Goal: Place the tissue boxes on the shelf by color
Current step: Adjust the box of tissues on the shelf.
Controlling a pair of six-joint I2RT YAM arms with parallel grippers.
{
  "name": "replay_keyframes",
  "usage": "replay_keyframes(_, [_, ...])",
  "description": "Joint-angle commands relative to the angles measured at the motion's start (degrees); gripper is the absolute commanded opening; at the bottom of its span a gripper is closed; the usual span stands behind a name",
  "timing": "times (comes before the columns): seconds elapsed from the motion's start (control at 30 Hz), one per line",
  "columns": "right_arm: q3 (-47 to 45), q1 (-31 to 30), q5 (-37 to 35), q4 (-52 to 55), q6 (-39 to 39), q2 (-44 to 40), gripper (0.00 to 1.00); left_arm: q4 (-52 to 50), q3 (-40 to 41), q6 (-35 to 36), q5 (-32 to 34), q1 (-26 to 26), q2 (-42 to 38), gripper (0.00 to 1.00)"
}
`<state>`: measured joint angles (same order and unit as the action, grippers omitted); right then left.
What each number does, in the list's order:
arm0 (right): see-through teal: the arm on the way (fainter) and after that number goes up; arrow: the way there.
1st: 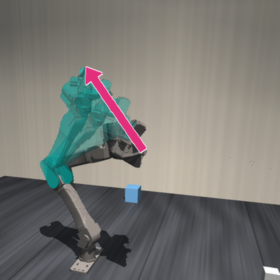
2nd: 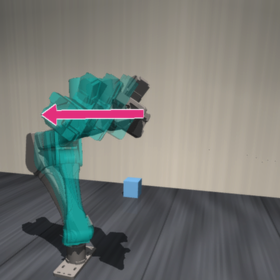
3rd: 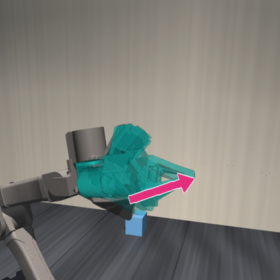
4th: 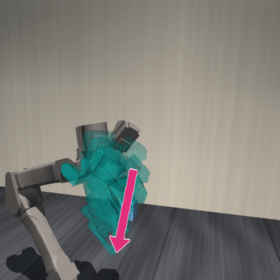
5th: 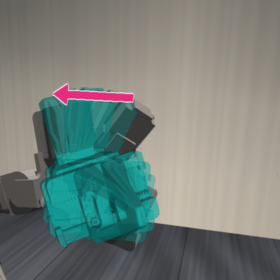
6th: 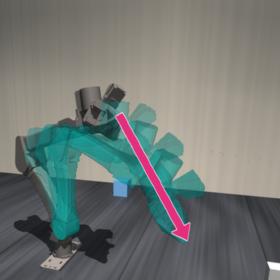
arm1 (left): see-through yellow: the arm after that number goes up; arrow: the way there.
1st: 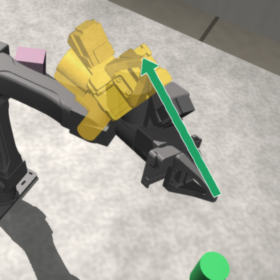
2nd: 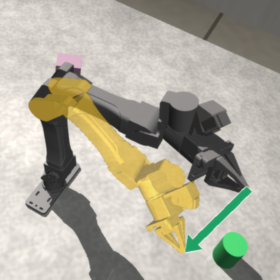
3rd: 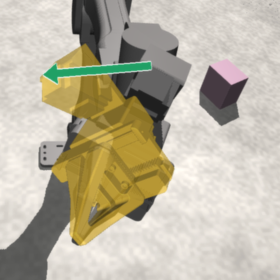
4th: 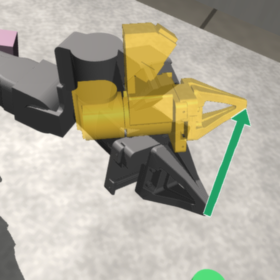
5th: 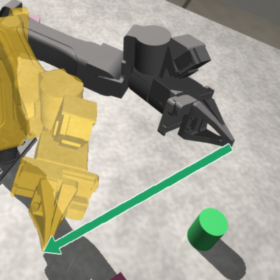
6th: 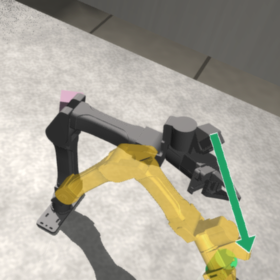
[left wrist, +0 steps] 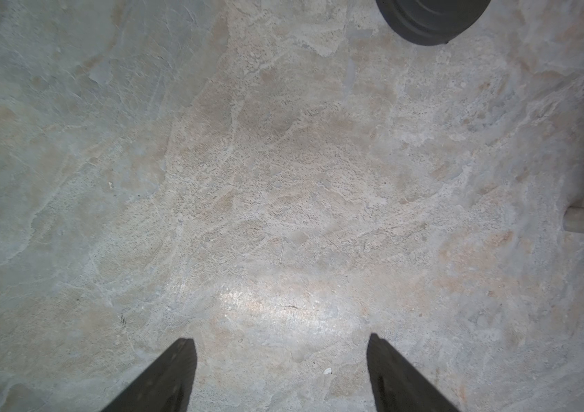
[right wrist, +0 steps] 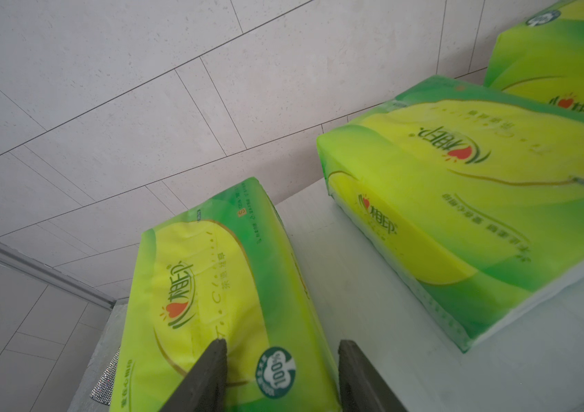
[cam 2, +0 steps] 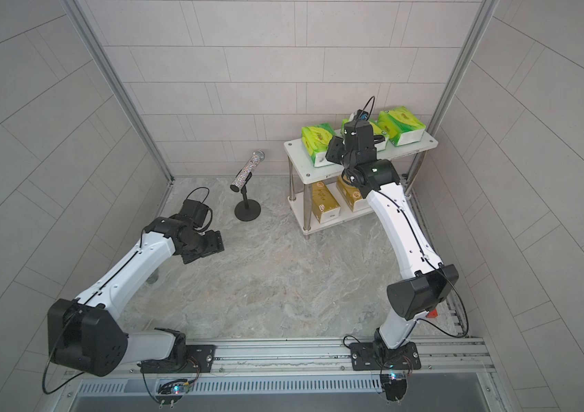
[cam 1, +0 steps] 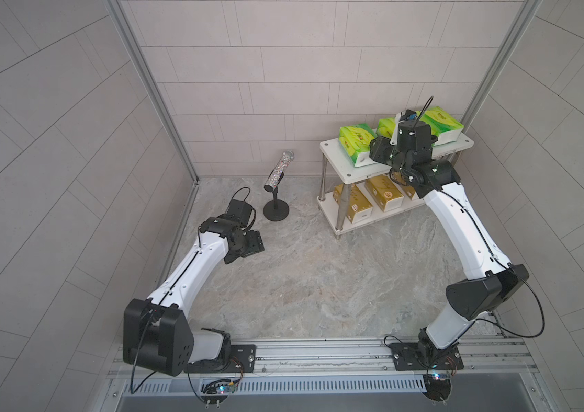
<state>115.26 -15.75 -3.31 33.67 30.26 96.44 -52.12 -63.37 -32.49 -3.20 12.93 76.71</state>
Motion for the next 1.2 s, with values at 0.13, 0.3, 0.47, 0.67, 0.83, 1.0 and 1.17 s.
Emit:
replay_keyframes(0.13, [1.28, -0.07, -0.13, 2.90, -2.31, 1.76, 0.55, -0.67, -0.08, 0.76, 1.26, 0.08, -0.95, 0.83])
replay_keyframes(0.3, [1.51, 0.19, -0.28, 2.46, -2.90, 1.31, 0.56, -0.65, -0.27, 0.76, 1.27, 0.15, -0.68, 0.83])
replay_keyframes(0.47, [1.63, 0.45, -0.20, 2.03, -3.12, 0.77, 0.60, -0.64, -0.61, 0.68, 1.27, 0.09, -0.42, 0.83])
replay_keyframes(0.67, [2.76, 1.37, 1.08, 1.76, -3.36, 0.85, 0.60, -0.65, -0.53, 0.63, 1.36, 0.13, -0.55, 0.83])
replay_keyframes(0.83, [2.80, 1.66, 2.58, 2.11, -3.36, 1.03, 0.57, -0.66, -0.31, 0.59, 1.58, 0.13, -0.68, 0.83])
replay_keyframes(1.0, [2.51, 1.93, 3.05, 2.53, -3.63, 1.03, 0.57, -0.74, -0.26, 0.50, 1.53, 0.16, -0.77, 0.83])
replay_keyframes(1.17, [1.72, 2.65, 3.70, 2.63, -3.98, 0.65, 0.56, -0.75, -0.04, 0.50, 1.62, 0.10, -1.19, 0.83])
